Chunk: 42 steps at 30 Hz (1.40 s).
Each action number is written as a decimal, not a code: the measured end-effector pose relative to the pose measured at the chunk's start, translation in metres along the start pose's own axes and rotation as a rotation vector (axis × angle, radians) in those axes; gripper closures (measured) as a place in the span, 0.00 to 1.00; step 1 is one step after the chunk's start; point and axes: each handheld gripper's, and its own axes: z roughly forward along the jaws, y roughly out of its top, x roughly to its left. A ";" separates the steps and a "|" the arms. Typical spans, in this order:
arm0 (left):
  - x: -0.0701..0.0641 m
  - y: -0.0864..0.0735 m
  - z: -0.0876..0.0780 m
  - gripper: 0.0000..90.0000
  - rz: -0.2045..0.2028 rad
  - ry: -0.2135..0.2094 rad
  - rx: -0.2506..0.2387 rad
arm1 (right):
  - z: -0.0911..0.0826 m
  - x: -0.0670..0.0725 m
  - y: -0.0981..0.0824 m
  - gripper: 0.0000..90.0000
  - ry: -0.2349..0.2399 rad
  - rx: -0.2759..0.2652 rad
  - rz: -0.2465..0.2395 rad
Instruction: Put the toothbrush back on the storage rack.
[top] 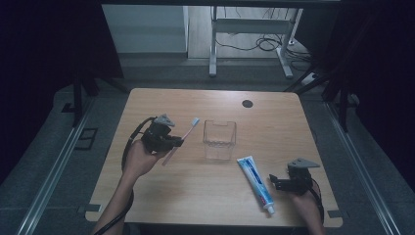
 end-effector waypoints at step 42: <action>-0.022 0.042 0.007 0.93 0.070 0.003 -0.092 | 0.000 0.000 0.000 0.14 -0.001 -0.002 0.000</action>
